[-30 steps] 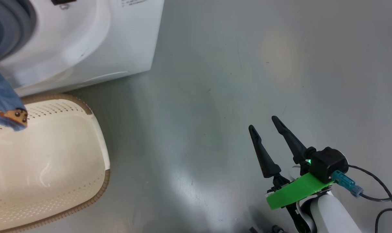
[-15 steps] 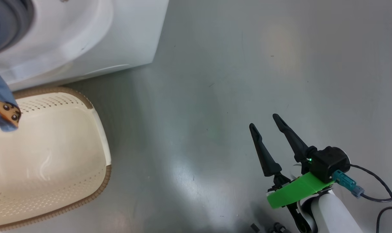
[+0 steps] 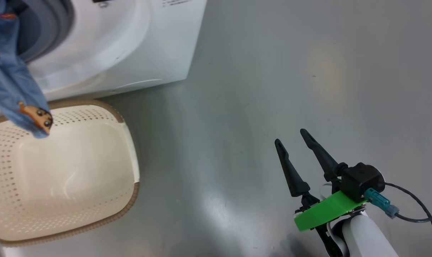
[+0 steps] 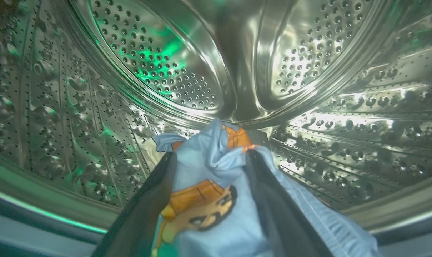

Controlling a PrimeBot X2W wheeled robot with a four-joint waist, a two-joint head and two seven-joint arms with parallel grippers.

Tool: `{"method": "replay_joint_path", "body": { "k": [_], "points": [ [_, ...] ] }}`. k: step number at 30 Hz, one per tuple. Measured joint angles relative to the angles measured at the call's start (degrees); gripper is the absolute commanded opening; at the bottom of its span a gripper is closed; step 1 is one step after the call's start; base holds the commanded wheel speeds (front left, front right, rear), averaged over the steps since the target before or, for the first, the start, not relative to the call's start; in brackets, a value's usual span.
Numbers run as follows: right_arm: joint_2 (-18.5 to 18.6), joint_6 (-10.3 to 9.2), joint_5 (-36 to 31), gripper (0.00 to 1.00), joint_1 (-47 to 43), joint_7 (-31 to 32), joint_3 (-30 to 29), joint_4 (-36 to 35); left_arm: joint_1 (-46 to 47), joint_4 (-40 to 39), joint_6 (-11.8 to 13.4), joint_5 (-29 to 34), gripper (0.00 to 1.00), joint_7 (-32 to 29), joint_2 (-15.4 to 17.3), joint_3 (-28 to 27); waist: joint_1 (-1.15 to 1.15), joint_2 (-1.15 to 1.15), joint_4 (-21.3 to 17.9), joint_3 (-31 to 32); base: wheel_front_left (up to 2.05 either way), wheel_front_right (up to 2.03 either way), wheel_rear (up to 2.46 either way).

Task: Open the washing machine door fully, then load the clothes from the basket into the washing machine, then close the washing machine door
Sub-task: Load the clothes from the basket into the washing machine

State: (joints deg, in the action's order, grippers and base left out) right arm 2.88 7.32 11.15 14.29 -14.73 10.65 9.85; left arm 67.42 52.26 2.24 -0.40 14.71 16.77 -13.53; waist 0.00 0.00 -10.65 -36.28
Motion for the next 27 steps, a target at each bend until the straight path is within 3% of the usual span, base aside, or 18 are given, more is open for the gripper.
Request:
{"method": "replay_joint_path", "body": {
  "k": [7, 11, 20, 27],
  "points": [
    [0.03, 0.00, 0.01, 1.00, 0.06, 0.00, -0.08, 0.74, -1.36, 1.81, 0.02, -1.26, 1.00, 0.00, -3.11, 0.88, 0.00, 0.00, 2.43, 1.45, 0.00, 0.00, 0.00],
    [0.11, 0.00, 0.08, 1.00, 1.37, 0.00, -0.03, 1.03, -5.98, 0.15, -1.88, -1.57, 1.00, -0.01, -5.38, 1.83, 0.00, 0.00, 4.26, 2.58, 0.00, 0.00, 0.00],
    [0.24, 0.00, -0.70, 1.00, 2.28, 0.00, -0.92, 1.16, -20.39, -11.43, -5.10, -4.75, 1.00, -0.01, -10.83, 1.90, 0.00, 0.00, 8.01, 4.04, 0.00, 0.00, 0.00],
    [0.35, 0.00, -1.10, 1.00, 2.28, 0.00, -2.48, 1.10, -33.83, -22.46, -5.28, -7.14, 1.00, -0.01, -13.94, 1.55, 0.01, 0.00, 9.74, 5.53, 0.00, 0.00, 0.00]
  ]
}}
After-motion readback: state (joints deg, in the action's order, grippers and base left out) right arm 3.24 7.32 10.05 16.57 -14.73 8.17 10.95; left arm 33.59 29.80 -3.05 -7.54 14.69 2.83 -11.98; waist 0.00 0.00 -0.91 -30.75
